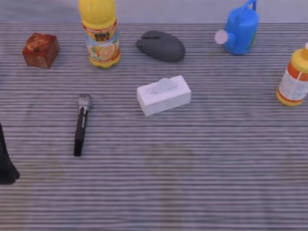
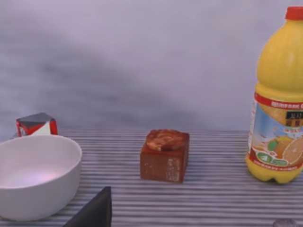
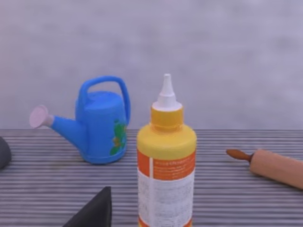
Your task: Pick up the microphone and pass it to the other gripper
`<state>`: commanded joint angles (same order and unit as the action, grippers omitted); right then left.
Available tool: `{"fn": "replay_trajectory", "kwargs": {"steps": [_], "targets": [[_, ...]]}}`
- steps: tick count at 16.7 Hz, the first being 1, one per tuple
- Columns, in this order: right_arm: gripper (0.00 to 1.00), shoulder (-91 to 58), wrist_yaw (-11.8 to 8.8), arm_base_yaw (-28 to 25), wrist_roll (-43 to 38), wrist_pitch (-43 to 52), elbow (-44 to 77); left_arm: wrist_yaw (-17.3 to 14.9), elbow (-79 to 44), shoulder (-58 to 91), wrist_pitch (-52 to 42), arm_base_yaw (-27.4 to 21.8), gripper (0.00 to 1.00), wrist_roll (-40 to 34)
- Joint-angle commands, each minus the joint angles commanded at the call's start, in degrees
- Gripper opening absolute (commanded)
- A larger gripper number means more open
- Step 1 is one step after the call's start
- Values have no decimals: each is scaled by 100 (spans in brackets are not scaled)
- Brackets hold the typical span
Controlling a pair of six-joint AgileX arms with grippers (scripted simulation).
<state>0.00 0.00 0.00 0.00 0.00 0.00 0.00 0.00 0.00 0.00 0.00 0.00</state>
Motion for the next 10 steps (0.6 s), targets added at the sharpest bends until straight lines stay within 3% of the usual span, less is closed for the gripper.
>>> {"fn": "replay_trajectory", "kwargs": {"steps": [5,10], "targets": [[100,0,0,0,0,0,0,-20,-304,355,-255,-82,100,-32],[100,0,0,0,0,0,0,-32,-1676,2152,-1297,-357,100,-231]]}}
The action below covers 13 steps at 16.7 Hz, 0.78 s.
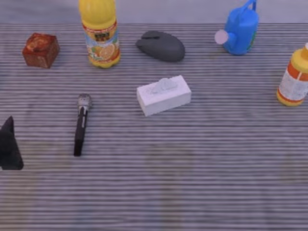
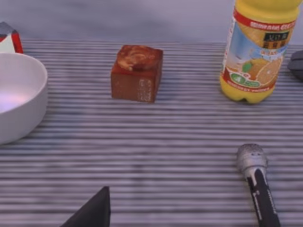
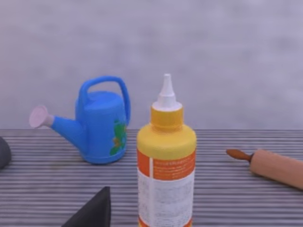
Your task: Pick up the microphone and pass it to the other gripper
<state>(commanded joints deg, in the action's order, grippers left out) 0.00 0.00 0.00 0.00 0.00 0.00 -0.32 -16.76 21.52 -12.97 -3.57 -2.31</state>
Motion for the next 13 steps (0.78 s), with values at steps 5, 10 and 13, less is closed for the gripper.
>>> {"fn": "replay_trajectory", "kwargs": {"steps": [5,10,13], "targets": [[100,0,0,0,0,0,0,-23,-2055,2886,-1276,-346,100,-356],[100,0,0,0,0,0,0,-100,-4202,5863,-2471,-716,100,-722],[100,0,0,0,0,0,0,-131,-5272,7337,-3125,-906,100,-901]]}}
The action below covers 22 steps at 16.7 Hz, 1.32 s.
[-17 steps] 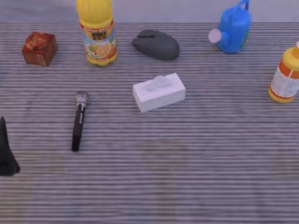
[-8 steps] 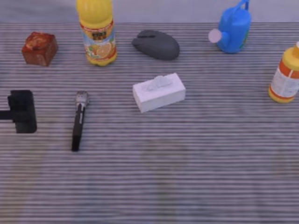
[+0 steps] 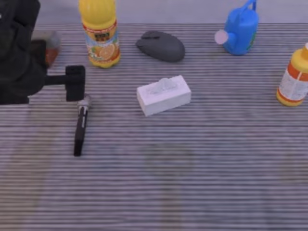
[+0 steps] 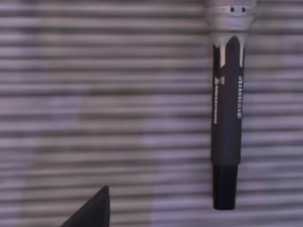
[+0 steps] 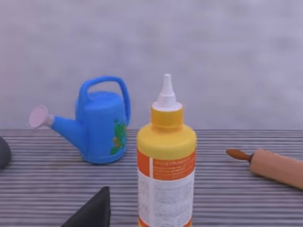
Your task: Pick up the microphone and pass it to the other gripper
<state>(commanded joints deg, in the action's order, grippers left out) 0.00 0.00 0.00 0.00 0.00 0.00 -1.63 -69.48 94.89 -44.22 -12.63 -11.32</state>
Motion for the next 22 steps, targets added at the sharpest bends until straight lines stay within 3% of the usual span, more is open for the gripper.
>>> {"fn": "replay_trajectory", "kwargs": {"steps": [6,13,22], "targets": [[100,0,0,0,0,0,0,8,-1196,1697,-928,-233,100,-207],[100,0,0,0,0,0,0,13,-1254,1823,-980,-220,100,-216],[100,0,0,0,0,0,0,8,-570,2873,774,-275,100,-235]]}}
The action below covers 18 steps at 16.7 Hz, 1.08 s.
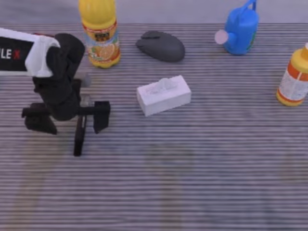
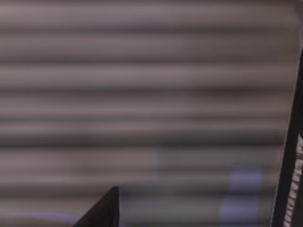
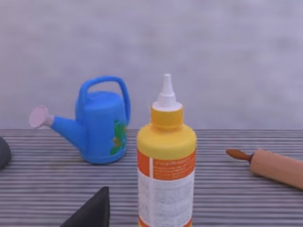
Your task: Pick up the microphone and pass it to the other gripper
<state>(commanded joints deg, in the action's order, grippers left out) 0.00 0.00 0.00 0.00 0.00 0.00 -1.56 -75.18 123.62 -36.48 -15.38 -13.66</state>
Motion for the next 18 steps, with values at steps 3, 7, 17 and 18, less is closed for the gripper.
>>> {"fn": "replay_trajectory", "kwargs": {"steps": [3,7,17,18], "targets": [[100,0,0,0,0,0,0,-1,49,85,110,-4,100,-3],[100,0,0,0,0,0,0,-1,49,85,110,-4,85,-3],[100,0,0,0,0,0,0,-1,49,85,110,-4,10,-3],[100,0,0,0,0,0,0,-1,49,85,110,-4,2,-3]]}}
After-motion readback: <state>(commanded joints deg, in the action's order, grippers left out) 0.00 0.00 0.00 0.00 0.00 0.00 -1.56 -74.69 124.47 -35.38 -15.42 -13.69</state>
